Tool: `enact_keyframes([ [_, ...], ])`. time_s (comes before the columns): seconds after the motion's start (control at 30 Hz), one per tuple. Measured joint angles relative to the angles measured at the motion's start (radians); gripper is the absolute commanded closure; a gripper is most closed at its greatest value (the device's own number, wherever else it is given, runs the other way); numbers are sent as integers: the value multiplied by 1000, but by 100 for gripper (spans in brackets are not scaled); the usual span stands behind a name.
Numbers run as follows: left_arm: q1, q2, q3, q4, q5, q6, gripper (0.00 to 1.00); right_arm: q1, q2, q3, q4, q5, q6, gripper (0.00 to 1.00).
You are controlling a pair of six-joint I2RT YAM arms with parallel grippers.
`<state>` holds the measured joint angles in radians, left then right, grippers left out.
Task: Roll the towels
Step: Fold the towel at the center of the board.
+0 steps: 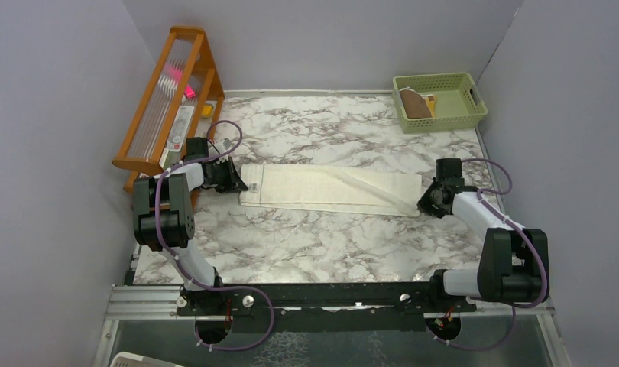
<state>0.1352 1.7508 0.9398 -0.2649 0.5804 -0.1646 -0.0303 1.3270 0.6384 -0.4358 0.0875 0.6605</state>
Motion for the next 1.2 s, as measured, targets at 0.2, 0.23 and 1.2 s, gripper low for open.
enact_keyframes([
  [0.2, 0, 2, 3, -5, -2, 2, 100, -59, -13, 0, -13, 11, -25, 99],
  [0.23, 0, 2, 3, -5, -2, 2, 100, -73, -14, 0, -13, 11, -28, 99],
  [1.2, 0, -7, 16, -29, 13, -2, 100, -119, -126, 2, 68, -40, -109, 49],
])
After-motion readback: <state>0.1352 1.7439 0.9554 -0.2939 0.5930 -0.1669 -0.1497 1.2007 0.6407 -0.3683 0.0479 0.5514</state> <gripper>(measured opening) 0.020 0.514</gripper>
